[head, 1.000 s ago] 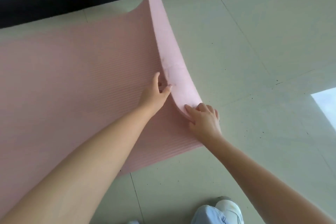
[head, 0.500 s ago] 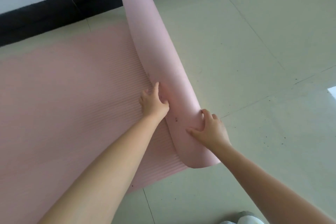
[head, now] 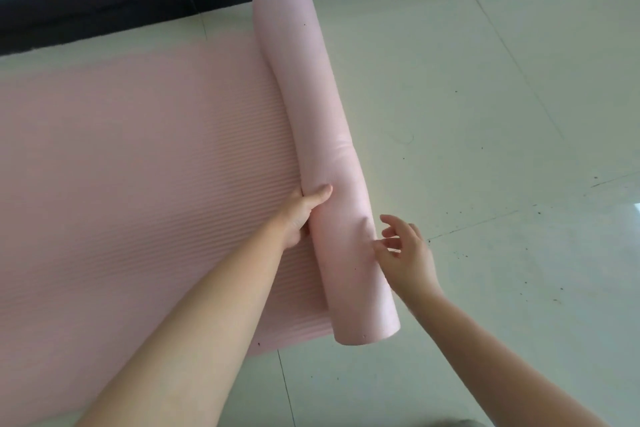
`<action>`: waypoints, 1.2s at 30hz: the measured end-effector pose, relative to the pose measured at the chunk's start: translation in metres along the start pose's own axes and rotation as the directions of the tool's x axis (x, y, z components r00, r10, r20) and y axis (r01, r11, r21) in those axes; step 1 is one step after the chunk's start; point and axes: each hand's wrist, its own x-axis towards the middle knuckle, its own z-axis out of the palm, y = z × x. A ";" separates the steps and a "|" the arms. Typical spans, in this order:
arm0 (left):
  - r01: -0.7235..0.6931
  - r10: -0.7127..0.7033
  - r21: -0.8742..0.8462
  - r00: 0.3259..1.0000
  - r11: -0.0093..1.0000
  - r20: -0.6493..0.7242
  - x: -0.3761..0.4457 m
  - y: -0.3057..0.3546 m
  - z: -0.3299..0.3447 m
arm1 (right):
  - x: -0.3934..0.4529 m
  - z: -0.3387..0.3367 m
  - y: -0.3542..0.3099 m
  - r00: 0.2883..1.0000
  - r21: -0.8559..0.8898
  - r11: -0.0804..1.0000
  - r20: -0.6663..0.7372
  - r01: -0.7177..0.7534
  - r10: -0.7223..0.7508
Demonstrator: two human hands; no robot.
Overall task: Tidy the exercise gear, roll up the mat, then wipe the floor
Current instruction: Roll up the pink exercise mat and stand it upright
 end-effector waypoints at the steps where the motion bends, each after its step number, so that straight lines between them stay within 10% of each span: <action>1: 0.000 0.005 0.107 0.999 0.994 -0.039 0.001 -0.003 -0.004 | 0.004 0.001 -0.002 0.998 0.027 0.998 0.022 -0.064 0.063; 6: 0.000 0.344 0.748 0.888 0.664 -0.305 -0.006 -0.006 -0.012 | 0.018 0.011 -0.010 0.977 -0.031 0.986 0.135 -0.165 0.168; 11: -0.262 0.686 0.940 0.726 0.218 0.043 -0.020 -0.004 -0.031 | 0.011 0.024 -0.016 0.987 -0.061 0.997 0.152 -0.049 0.057; 15: -0.166 0.474 0.929 0.880 0.332 -0.013 -0.034 -0.003 -0.048 | 0.008 0.033 -0.026 0.974 0.028 0.999 0.225 -0.046 0.039; 25: -0.012 0.280 0.775 0.936 0.632 -0.214 -0.050 -0.004 -0.079 | 0.004 0.050 -0.039 0.976 0.073 0.996 0.213 -0.053 0.036; 30: 0.070 0.199 0.608 0.910 0.791 -0.364 -0.053 -0.016 -0.094 | -0.003 0.061 -0.042 0.904 -0.302 0.953 0.399 -0.028 0.153; 36: 0.005 0.570 0.928 0.788 0.371 -0.232 -0.092 -0.019 -0.120 | -0.033 0.084 -0.054 0.805 -0.294 0.874 0.569 0.387 -0.165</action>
